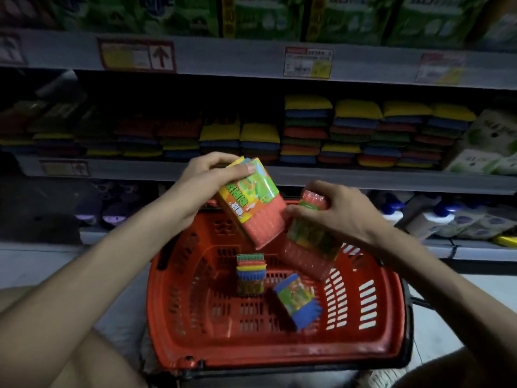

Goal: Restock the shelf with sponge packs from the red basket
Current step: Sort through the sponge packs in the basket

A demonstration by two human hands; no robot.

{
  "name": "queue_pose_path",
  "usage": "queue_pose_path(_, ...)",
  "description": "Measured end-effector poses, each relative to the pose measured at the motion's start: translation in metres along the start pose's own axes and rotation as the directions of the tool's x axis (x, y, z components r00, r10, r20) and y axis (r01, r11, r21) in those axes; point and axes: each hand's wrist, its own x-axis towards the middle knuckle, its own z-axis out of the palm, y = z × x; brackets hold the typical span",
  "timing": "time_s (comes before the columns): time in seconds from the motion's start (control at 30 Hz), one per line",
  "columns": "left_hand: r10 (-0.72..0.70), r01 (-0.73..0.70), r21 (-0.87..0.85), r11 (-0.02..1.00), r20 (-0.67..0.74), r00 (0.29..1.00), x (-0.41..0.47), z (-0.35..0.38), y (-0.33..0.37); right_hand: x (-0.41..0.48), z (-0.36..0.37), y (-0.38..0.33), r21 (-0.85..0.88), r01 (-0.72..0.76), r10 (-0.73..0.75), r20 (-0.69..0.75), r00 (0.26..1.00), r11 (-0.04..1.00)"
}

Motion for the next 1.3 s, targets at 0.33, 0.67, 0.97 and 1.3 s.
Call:
queue_pose_path(0.33, 0.058, -0.062, -0.185, 0.981, -0.027, 0.998, 0.015, -0.013, 0.004, 0.01, 0.006, 0.0, 0.422, -0.058, -0.078, 0.297, 0.952, 0.905)
queue_pose_path(0.67, 0.029, -0.034, -0.323, 0.946, -0.022, 0.999, 0.02, -0.008, -0.003, 0.019, 0.007, -0.022, 0.738, -0.339, -0.027, 0.435, 0.9, 0.584)
queue_pose_path(0.97, 0.166, -0.165, -0.288, 0.943, -0.02, 0.986, 0.006, -0.002, -0.005, 0.013, 0.015, -0.016, 0.787, -0.249, -0.067, 0.345, 0.936, 0.564)
queue_pose_path(1.3, 0.117, -0.122, -0.335, 0.934, -0.035, 0.993, -0.002, 0.006, -0.004, 0.006, 0.014, -0.019, 0.782, -0.269, -0.054, 0.359, 0.932, 0.562)
